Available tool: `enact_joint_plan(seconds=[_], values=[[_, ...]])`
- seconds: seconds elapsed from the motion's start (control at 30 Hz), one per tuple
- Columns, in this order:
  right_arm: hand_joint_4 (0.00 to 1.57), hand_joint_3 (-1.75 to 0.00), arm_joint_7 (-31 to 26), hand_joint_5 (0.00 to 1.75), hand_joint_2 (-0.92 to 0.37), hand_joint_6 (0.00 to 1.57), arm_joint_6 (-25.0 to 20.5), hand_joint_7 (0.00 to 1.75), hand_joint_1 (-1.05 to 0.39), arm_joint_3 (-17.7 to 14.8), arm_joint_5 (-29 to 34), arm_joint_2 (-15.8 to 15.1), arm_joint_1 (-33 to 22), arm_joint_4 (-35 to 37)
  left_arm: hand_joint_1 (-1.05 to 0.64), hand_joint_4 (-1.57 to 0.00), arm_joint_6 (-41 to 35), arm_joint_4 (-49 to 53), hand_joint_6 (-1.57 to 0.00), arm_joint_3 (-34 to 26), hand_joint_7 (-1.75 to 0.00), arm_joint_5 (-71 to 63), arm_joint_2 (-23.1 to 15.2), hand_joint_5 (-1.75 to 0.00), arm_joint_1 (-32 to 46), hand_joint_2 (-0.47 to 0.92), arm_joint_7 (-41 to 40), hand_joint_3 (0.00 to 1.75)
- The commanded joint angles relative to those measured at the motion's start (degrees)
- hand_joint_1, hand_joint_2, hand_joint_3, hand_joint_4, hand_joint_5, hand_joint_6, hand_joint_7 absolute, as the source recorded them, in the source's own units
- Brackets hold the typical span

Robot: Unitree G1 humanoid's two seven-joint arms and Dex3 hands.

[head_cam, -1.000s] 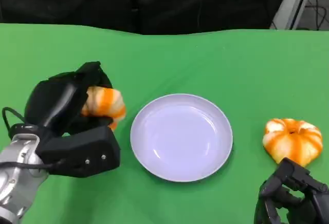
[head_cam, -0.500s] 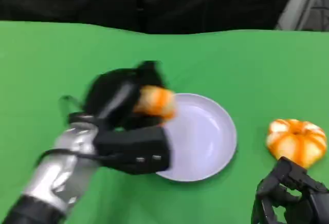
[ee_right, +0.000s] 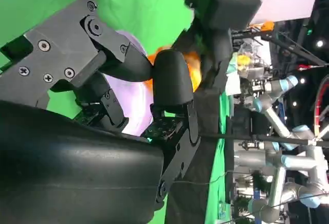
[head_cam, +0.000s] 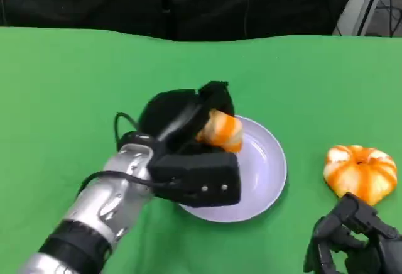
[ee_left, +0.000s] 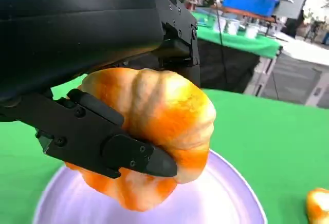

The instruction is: Grasp the bread from the table and place it into the plate.

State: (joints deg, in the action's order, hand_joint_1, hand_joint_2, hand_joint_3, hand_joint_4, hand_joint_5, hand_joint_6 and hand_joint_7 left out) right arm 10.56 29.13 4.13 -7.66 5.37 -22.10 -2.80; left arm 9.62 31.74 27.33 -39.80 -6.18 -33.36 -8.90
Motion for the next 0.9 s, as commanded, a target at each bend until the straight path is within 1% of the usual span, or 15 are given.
enact_joint_plan(seconds=[0.03,0.23,0.3,0.43,0.47,0.5,0.53,0.57,0.6,0.67,0.7,0.73,0.77,0.83,0.9], values=[[0.86,-1.29,-0.52,1.75,-0.51,0.76,0.82,1.62,-0.14,0.33,-0.28,0.16,-0.45,-0.14,-0.06,-0.54,2.1,4.48,-0.45,0.32,-1.75,0.11,0.66,-1.75,-1.93,0.92,-2.1,0.26],[0.85,-1.29,-0.39,1.75,-0.5,0.75,0.3,1.62,-0.14,0.84,-0.97,0.21,-0.45,-0.33,-0.06,-0.52,4.69,10.87,-0.44,0.95,-1.75,-0.25,2.31,-1.75,-2.9,0.92,-4.88,0.25],[0.85,-1.29,-0.5,1.75,-0.5,0.75,-0.1,1.62,-0.14,0.9,-1.03,0.2,-0.51,-0.61,-0.06,-0.51,5.34,12.81,-0.47,1.3,-1.69,-0.47,2.77,-1.75,-3.25,0.92,-5.7,0.24],[0.85,-1.31,-0.57,1.75,-0.49,0.75,-0.21,1.62,-0.14,0.94,-1.06,0.17,-0.54,-0.7,-0.05,-0.51,6.05,14.31,-0.48,1.57,-1.65,-0.37,2.95,-1.75,-3.8,0.92,-6.49,0.24],[0.85,-1.31,-0.55,1.75,-0.48,0.75,-0.1,1.62,-0.14,0.88,-0.94,0.07,-0.46,-0.61,-0.05,-0.51,6.25,13.7,-0.49,2.46,-1.65,-0.2,1.62,-1.75,-4.02,0.92,-1.59,0.24],[0.85,-1.31,-0.54,1.75,-0.48,0.75,0.01,1.62,-0.15,0.84,-0.84,-0.01,-0.4,-0.54,-0.36,-0.46,6.4,13.06,-0.48,3.21,-0.91,-0.04,0.45,-0.98,-4.21,0.92,2.72,0.32],[0.85,-1.31,-0.54,1.75,-0.48,0.75,0.0,1.62,-0.16,0.81,-0.79,-0.06,-0.36,-0.51,-0.5,-0.49,6.46,12.32,-0.54,3.72,-0.51,0.23,-0.55,-0.55,-4.23,0.92,6.38,0.36],[0.85,-1.32,-0.52,1.75,-0.47,0.75,-0.13,1.62,-0.16,0.81,-0.77,-0.13,-0.35,-0.55,-0.62,-0.44,6.2,11.57,-0.53,3.94,-0.26,0.54,-1.26,-0.29,-4.14,0.92,9.36,0.39],[0.85,-1.32,-0.52,1.75,-0.48,0.75,-0.18,1.62,-0.15,0.81,-0.8,-0.14,-0.34,-0.56,-0.75,-0.3,5.78,10.82,-0.46,3.86,-0.11,0.81,-1.62,-0.12,-3.88,0.92,11.16,0.43],[0.85,-1.32,-0.27,1.75,-0.47,0.75,-0.37,1.63,-0.15,0.88,-1.29,-0.12,-0.36,-0.62,-0.84,-0.17,4.93,9.52,-0.4,3.83,-0.03,1.06,-2.24,-0.03,-3.43,0.92,14.13,0.47],[0.85,-1.32,-0.12,1.75,-0.48,0.75,-0.42,1.62,-0.14,0.92,-1.53,-0.13,-0.36,-0.63,-0.92,-0.07,4.54,8.94,-0.28,3.95,-0.01,1.04,-2.57,-0.01,-3.27,0.92,15.39,0.52],[0.85,-1.32,-0.02,1.75,-0.48,0.75,-0.46,1.62,-0.14,0.95,-1.7,-0.16,-0.36,-0.64,-0.95,-0.04,4.21,8.44,-0.23,4.03,-0.01,1.01,-2.8,-0.01,-3.14,0.92,16.28,0.54],[0.85,-1.32,-0.1,1.75,-0.48,0.75,-0.25,1.62,-0.14,0.92,-1.44,-0.22,-0.31,-0.55,-0.96,-0.02,3.68,7.92,-0.2,4.29,0.0,0.68,-3.13,0.0,-3.03,0.92,17.17,0.55],[0.85,-1.33,-0.62,1.75,-0.47,0.75,0.0,1.63,-0.15,0.84,-0.63,-0.22,-0.31,-0.48,-1.03,0.0,3.04,7.1,-0.07,4.82,0.0,0.02,-3.71,0.0,-2.84,0.92,18.02,0.65],[0.85,-1.33,-0.35,1.75,-0.48,0.75,0.02,1.63,-0.15,0.95,-1.04,-0.29,-0.27,-0.39,-1.04,0.0,3.19,6.62,-0.02,5.01,0.0,-0.09,-4.25,0.0,-2.5,0.92,18.05,0.7]])
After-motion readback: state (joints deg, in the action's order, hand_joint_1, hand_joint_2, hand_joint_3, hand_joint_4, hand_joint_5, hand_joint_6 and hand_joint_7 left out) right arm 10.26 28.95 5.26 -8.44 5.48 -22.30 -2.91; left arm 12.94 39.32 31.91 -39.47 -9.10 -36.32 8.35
